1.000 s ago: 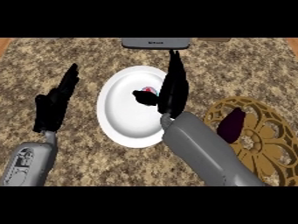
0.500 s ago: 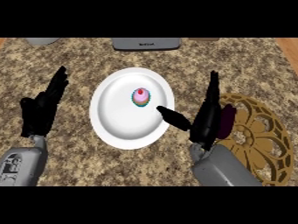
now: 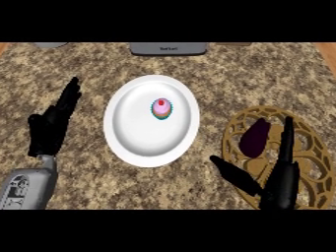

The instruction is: Pick the cupcake from the placemat and place it in the plate

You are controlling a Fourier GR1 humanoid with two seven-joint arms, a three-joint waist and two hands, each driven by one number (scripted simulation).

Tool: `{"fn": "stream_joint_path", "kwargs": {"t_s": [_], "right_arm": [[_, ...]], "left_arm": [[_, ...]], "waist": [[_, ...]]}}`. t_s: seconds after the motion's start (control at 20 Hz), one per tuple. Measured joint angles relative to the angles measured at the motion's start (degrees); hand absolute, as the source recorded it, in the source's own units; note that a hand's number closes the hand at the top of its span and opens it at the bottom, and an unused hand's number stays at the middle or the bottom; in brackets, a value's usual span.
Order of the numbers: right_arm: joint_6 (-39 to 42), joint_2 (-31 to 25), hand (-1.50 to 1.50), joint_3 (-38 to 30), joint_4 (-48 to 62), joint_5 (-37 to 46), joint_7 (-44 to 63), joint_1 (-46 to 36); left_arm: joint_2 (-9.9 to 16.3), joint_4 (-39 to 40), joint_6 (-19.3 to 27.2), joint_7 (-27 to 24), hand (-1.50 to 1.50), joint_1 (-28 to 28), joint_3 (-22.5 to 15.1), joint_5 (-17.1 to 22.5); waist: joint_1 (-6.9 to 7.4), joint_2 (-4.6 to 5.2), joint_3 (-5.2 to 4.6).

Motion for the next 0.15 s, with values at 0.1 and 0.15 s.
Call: {"fn": "stream_joint_path", "kwargs": {"t_s": [0.1, 0.15], "right_arm": [[-0.79, -2.20, -1.50, -0.47, -1.91, -3.35, -3.23, 2.88], [-0.95, -3.54, -1.50, -0.75, -3.07, -5.35, -4.78, 4.22]], "left_arm": [[0.07, -0.07, -0.25, 1.24, 0.00, -1.32, 0.19, -0.04], [-0.29, 0.32, -0.02, 0.75, 0.00, -1.24, 0.07, -0.38]], "waist": [[0.07, 0.04, 0.01], [0.10, 0.05, 0.02]]}}
